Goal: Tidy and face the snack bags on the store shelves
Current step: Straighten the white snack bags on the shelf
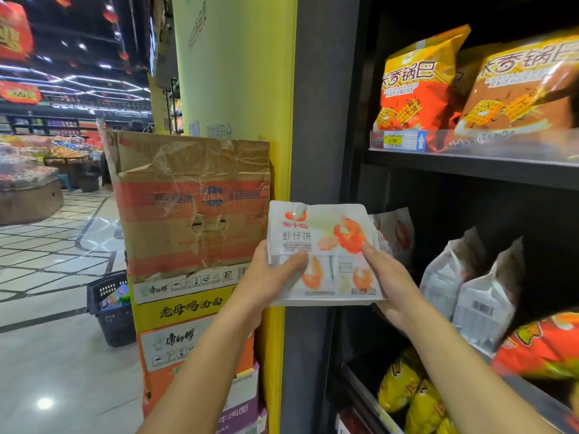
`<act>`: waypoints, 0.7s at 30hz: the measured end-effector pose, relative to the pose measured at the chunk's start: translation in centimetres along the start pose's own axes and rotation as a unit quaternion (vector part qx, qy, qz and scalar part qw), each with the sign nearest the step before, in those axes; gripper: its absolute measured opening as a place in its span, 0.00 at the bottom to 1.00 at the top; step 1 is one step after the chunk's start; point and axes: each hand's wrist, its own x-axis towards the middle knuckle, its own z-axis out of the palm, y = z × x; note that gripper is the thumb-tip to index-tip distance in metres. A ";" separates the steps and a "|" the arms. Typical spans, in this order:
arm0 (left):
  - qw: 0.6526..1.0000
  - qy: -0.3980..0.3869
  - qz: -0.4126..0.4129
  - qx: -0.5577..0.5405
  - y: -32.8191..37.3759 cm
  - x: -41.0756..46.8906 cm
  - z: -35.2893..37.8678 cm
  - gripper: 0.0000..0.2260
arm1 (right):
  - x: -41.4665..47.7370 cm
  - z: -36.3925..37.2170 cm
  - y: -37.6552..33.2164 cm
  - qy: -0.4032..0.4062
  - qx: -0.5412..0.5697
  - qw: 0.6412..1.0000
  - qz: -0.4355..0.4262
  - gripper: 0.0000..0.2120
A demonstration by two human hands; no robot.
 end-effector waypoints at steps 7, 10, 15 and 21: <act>0.975 -0.028 -0.113 -0.190 -1.8 0.0 -0.6 0.17 | -1.3 -1.5 -1.9 0.007 0.070 0.997 0.026 0.26; 0.953 -0.026 -0.148 -0.264 -2.5 -0.3 -0.2 0.21 | -1.8 -1.7 -2.7 0.006 0.072 0.997 0.030 0.29; 0.947 -0.019 -0.134 -0.292 -2.8 -0.5 0.3 0.21 | -2.5 -1.7 -3.8 0.003 0.011 1.000 0.018 0.30; 0.973 -0.012 -0.118 -0.197 -1.5 -0.3 1.1 0.20 | -3.3 -1.5 -3.9 -0.039 -0.177 0.983 0.008 0.27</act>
